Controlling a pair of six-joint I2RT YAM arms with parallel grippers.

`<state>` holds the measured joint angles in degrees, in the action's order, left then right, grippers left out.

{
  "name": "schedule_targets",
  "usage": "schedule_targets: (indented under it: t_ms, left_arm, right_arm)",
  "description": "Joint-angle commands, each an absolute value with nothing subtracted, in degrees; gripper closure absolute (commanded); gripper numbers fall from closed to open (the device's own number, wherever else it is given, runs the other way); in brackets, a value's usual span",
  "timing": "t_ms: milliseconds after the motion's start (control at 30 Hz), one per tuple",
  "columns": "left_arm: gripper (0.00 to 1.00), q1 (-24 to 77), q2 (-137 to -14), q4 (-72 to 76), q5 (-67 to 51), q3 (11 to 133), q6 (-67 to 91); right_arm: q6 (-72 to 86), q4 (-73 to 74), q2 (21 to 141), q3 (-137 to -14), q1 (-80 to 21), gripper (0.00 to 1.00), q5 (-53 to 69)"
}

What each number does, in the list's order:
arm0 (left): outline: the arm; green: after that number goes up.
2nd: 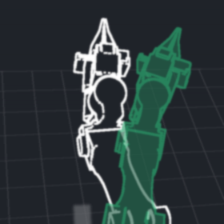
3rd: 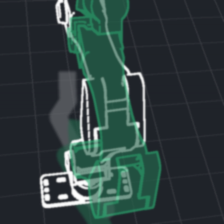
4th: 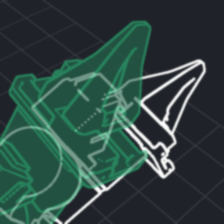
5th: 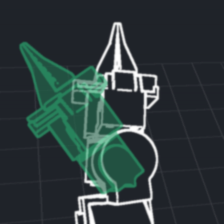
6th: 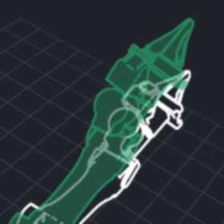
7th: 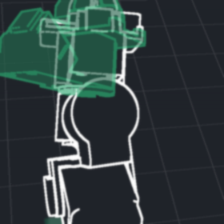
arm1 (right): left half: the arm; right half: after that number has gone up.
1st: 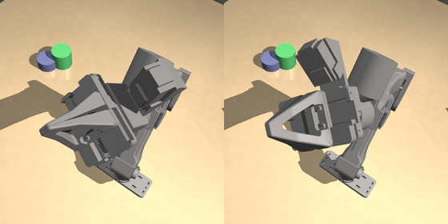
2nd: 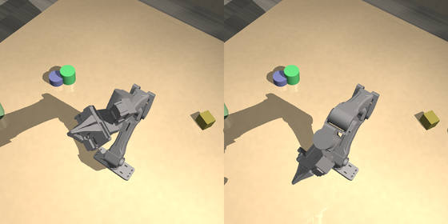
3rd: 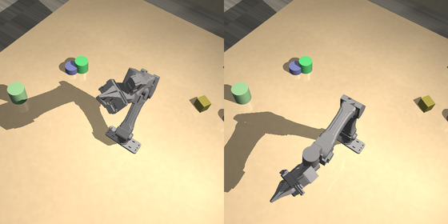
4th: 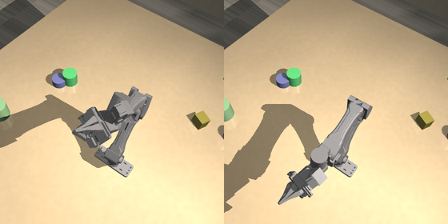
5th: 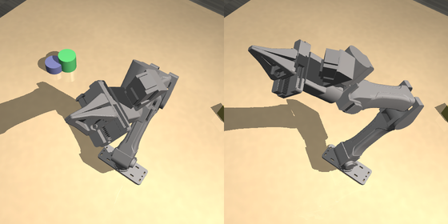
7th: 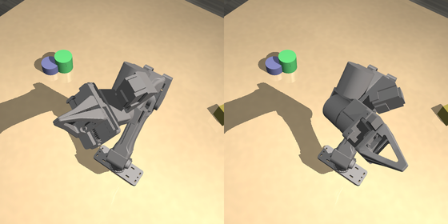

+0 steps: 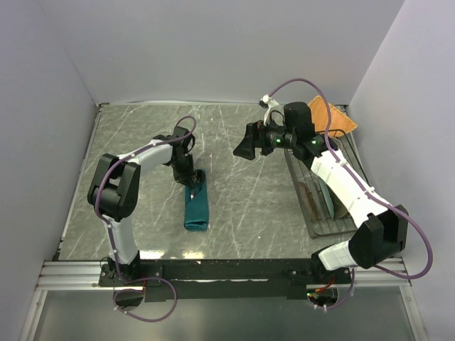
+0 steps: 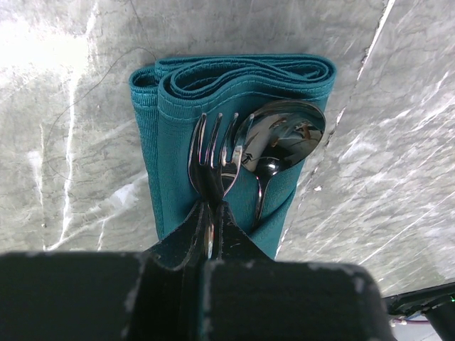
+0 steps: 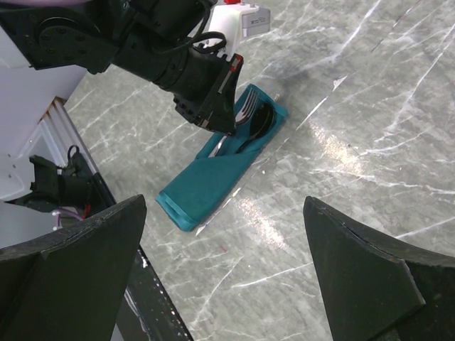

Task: Fold the napkin into a case and place the utensils inside
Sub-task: Insert the fork into the folded napkin.

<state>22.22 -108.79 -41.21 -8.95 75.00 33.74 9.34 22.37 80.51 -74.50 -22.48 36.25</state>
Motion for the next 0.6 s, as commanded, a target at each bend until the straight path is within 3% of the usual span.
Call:
schedule_targets:
  t_ms: [0,133,267,567]
  left_arm:
    - [0.98,22.41,-106.61,-41.40,-9.23,74.18,34.80]
    - [0.91,22.50,-106.61,-41.40,-9.32,73.74,35.16]
    - [0.77,22.50,-106.52,-41.66,-8.70,73.65,35.33]
    - [0.71,22.50,-104.42,-43.68,-7.65,78.48,33.76]
  right_arm:
    - [9.49,20.74,79.45,-74.27,-22.15,0.00,36.65]
    - [9.49,20.74,79.63,-74.44,-22.15,0.00,36.65]
    - [9.32,20.83,79.63,-74.62,-22.24,0.00,36.83]
    - [8.88,21.00,79.89,-75.58,-22.15,0.00,36.91]
